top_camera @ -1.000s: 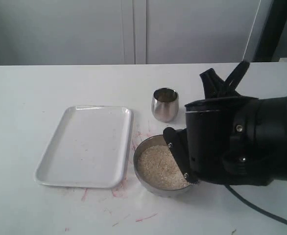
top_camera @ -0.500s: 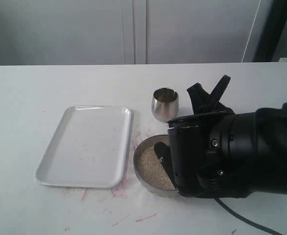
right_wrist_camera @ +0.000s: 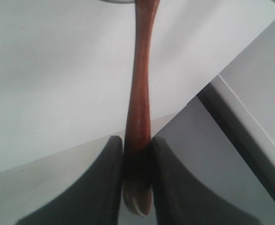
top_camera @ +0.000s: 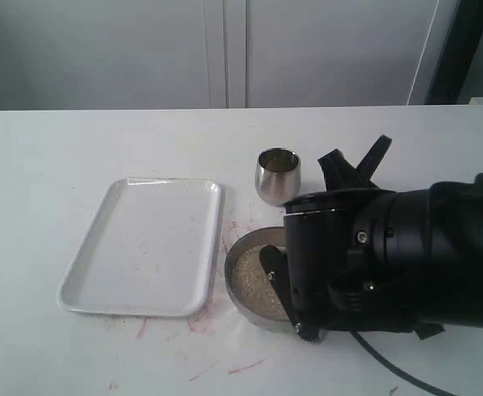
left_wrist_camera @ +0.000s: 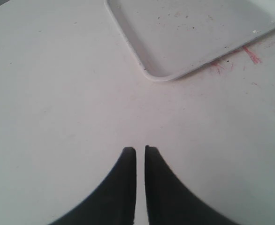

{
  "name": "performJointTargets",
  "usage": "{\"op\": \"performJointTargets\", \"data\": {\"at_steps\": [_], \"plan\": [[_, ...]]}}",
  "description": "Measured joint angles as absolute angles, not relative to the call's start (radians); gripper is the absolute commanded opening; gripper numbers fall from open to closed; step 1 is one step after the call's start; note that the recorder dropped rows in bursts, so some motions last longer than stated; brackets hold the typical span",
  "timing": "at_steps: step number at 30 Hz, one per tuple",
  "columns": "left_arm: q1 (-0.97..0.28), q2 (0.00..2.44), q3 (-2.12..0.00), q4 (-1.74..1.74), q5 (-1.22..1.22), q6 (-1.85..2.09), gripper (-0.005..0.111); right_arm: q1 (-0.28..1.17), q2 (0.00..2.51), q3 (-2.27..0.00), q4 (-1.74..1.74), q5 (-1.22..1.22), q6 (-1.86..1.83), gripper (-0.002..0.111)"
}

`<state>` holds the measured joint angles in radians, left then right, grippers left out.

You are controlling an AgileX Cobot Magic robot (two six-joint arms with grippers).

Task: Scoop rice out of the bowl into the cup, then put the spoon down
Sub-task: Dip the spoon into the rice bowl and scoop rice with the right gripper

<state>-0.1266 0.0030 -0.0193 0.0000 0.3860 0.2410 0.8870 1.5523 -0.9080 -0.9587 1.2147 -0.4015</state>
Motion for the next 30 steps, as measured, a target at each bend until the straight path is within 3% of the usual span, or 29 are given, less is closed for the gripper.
{"op": "performJointTargets", "data": {"at_steps": [30], "plan": [[-0.127, 0.003, -0.019, 0.0, 0.386, 0.241, 0.014, 0.887, 1.552, -0.906, -0.728, 1.163, -0.167, 0.0]]}}
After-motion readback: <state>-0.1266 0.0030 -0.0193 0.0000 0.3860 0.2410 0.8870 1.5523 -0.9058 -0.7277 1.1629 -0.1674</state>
